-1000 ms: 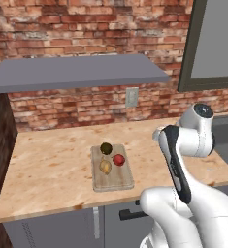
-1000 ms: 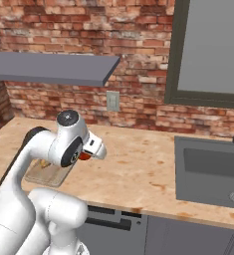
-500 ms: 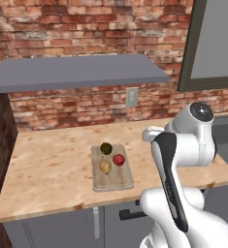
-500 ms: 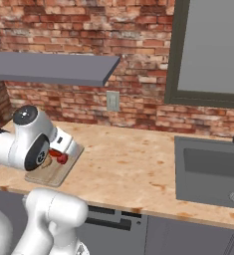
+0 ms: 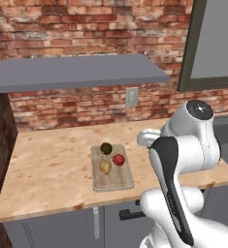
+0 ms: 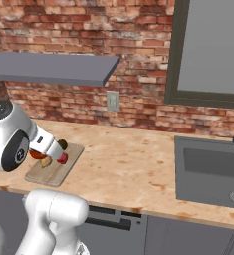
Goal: Place the avocado, onion, tomato, and bell pepper on the cutting board.
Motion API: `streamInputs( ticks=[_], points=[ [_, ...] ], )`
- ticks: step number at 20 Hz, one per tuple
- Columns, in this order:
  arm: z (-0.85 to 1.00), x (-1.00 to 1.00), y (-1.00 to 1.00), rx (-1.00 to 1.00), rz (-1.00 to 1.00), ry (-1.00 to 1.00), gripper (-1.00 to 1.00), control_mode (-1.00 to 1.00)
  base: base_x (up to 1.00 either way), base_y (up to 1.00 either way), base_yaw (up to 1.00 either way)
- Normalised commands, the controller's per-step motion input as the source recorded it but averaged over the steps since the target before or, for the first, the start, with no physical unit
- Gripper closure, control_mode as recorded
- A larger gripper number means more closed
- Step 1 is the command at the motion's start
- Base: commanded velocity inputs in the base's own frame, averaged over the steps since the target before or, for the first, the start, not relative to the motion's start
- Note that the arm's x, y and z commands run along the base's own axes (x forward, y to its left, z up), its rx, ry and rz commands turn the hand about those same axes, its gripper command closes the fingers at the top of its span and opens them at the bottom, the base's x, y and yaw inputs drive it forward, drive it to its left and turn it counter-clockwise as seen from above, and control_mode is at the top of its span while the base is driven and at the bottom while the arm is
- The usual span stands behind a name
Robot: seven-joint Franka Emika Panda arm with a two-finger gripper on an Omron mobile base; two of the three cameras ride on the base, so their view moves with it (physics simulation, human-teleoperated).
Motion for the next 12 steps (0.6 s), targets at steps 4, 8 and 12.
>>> streamInputs(
  ticks=[4,8,12],
  points=[
    [-0.12,-0.06,0.21,0.0,0.0,0.0,1.0,-1.0,0.0,0.0,0.0],
    [-0.23,0.0,0.16,0.0,0.01,0.0,1.0,-1.0,0.0,0.0,0.0],
    [-0.39,0.0,0.05,0.04,0.02,0.0,1.0,-1.0,0.0,0.0,0.0]
  ],
)
